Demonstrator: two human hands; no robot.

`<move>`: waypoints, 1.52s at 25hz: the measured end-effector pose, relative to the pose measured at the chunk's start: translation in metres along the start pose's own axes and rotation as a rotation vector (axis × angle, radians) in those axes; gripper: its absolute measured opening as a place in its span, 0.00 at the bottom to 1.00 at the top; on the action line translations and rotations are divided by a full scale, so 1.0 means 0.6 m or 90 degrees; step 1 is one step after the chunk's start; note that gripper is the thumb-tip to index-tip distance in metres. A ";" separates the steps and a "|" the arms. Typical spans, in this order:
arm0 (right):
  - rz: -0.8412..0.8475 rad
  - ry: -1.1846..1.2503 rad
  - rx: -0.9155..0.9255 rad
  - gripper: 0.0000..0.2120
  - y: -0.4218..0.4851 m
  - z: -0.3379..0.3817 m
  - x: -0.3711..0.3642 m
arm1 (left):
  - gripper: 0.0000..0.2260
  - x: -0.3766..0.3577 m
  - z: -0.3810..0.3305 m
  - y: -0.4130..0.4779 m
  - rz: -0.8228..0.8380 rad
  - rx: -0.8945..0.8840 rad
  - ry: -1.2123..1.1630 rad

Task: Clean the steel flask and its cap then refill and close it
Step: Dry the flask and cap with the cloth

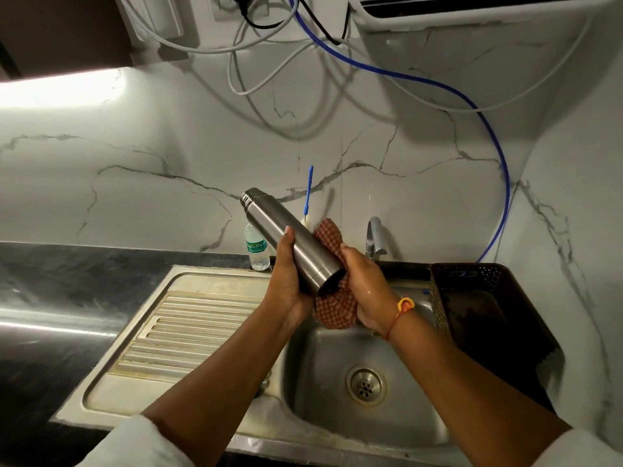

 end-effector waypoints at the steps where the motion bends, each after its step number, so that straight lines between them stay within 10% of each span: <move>1: 0.006 0.071 -0.082 0.20 0.001 -0.008 0.005 | 0.31 -0.003 0.000 -0.001 0.011 -0.006 0.026; 11: -0.082 0.353 -0.351 0.19 0.000 0.001 0.013 | 0.37 0.000 0.001 0.025 0.049 -0.152 0.152; 20: -0.122 0.049 -0.102 0.13 -0.011 0.050 0.021 | 0.44 0.009 -0.008 0.037 -0.040 -0.201 0.171; 23: -0.070 0.181 -0.109 0.28 -0.015 0.049 0.019 | 0.40 0.002 -0.019 0.029 -0.021 -0.175 0.105; 33: -0.121 0.262 -0.086 0.14 -0.002 0.015 0.027 | 0.29 0.001 -0.024 0.035 -0.045 -0.175 0.075; 38: -0.117 0.279 -0.128 0.20 0.005 0.029 0.034 | 0.40 -0.023 -0.018 0.022 0.020 -0.163 0.125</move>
Point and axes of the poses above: each hand's wrist, its own y-axis towards the middle knuckle, its own x-axis out of the back of the hand, z = x × y, the point moved 5 cm from there along y, towards the middle knuckle, and after that the axes turned 11 degrees about -z, right-handed, at the moved point
